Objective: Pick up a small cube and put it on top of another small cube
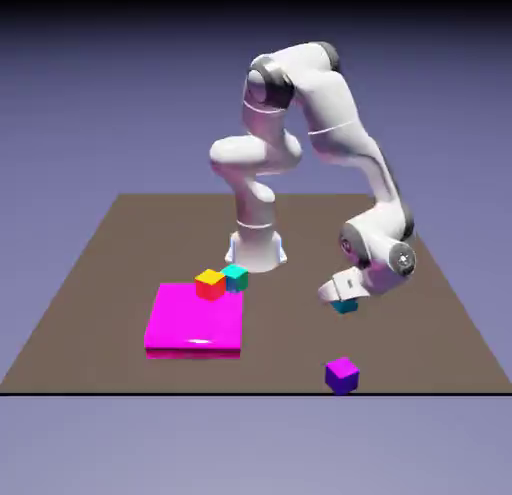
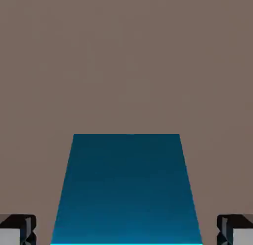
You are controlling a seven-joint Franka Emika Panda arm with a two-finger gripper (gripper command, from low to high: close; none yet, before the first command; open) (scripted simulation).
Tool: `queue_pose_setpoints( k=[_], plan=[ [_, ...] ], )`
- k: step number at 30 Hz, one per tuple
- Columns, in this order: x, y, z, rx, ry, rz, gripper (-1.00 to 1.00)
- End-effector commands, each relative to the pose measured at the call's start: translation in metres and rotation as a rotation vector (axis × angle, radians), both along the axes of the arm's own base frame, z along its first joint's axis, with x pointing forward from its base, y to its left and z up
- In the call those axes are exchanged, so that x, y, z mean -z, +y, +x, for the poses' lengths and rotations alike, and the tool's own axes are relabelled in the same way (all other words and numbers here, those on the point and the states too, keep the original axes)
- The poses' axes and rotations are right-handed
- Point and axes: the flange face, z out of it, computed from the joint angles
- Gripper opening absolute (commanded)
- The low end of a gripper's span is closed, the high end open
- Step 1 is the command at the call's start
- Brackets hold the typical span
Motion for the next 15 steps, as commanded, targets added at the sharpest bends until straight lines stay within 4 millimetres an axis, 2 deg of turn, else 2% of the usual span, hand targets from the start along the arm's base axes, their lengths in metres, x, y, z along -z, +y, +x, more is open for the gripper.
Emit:
queue_pose_setpoints(
  k=[1, 5, 8, 10, 12, 15],
  plan=[
    [0.000, 0.000, 0.000, 0.000, 0.000, 0.000, -1.00],
    [-0.056, 0.012, 0.031, 0.000, 0.000, 0.000, -1.00],
    [-0.073, -0.069, 0.075, 0.240, -0.011, -0.042, -1.00],
    [-0.086, -0.127, 0.094, 0.407, -0.014, -0.062, -1.00],
    [-0.099, -0.186, 0.103, 0.576, -0.015, -0.075, -1.00],
    [-0.120, -0.272, 0.102, 0.830, -0.012, -0.080, -1.00]
  ],
)
